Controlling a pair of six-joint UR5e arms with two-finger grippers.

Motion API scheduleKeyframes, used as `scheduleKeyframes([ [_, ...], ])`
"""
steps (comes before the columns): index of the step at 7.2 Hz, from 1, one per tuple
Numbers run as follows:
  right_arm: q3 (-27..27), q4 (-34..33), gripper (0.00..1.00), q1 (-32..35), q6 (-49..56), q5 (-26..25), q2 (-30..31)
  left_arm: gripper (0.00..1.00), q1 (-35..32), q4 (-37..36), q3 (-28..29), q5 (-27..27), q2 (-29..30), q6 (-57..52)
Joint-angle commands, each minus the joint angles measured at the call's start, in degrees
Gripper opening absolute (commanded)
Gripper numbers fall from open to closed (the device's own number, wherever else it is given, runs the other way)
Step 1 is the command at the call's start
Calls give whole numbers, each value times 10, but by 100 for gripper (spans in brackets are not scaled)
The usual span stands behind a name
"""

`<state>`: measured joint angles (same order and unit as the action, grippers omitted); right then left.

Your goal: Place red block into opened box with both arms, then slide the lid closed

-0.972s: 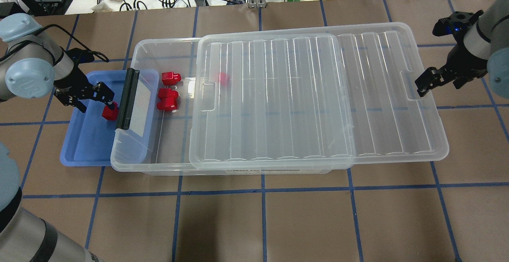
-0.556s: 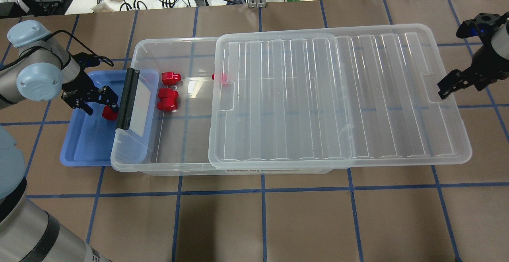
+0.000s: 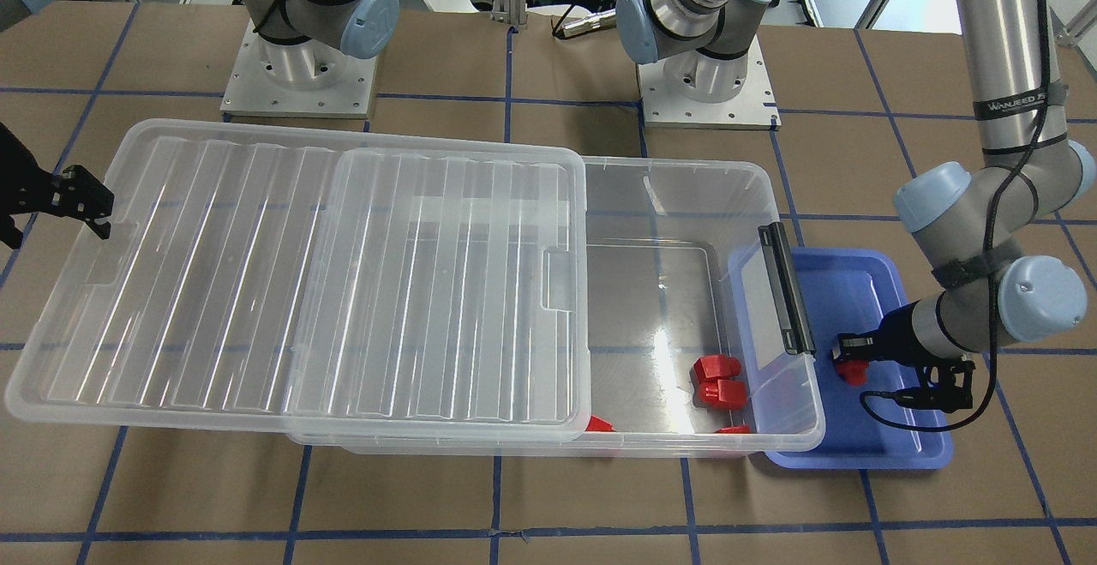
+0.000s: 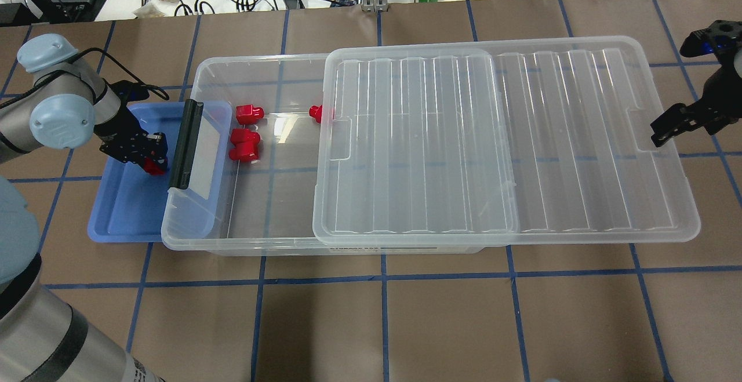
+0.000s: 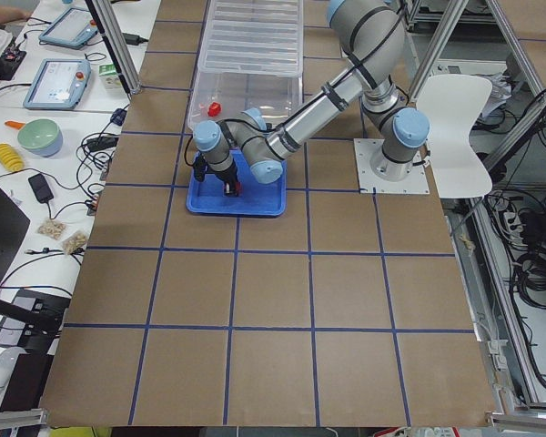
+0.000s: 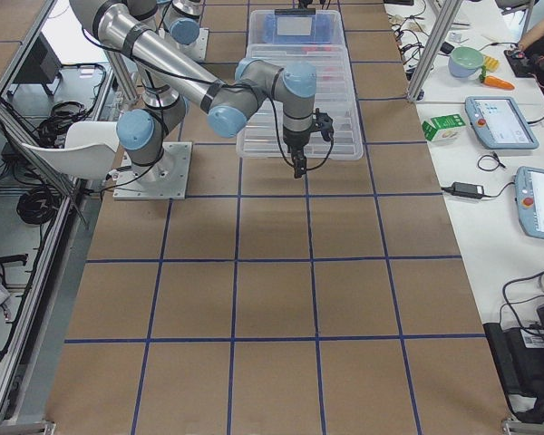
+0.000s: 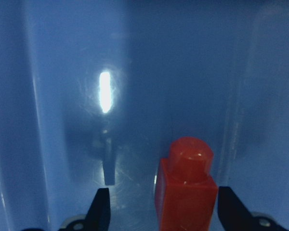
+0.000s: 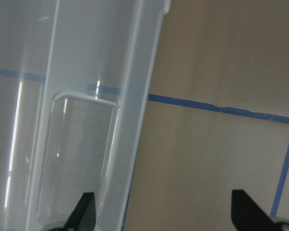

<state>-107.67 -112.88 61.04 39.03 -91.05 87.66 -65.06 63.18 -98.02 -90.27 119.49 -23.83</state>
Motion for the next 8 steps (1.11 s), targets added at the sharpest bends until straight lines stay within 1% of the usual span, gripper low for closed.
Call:
scheduleKeyframes([
  [1,18,21,100,4,-18,3,15,0,-4,1,8,1,-6,5],
  [2,49,74,100,5,-20,6,28,0,-13,3,18,-4,-19,4],
  [3,94,145,100,5,-20,5,50,0,-23,12,40,-3,-30,4],
  [4,140,213,100,5,-24,1,72,0,-28,47,68,-4,-46,4],
  [5,162,256,100,5,-26,-4,91,0,-35,115,104,-4,-63,4],
  [6,161,260,100,5,-26,-4,102,0,-40,162,132,-4,-81,4],
  [7,163,263,100,6,-37,-4,104,0,-44,197,147,-2,-104,5],
  [8,166,263,100,20,-100,6,105,0,-59,216,155,3,-125,10],
])
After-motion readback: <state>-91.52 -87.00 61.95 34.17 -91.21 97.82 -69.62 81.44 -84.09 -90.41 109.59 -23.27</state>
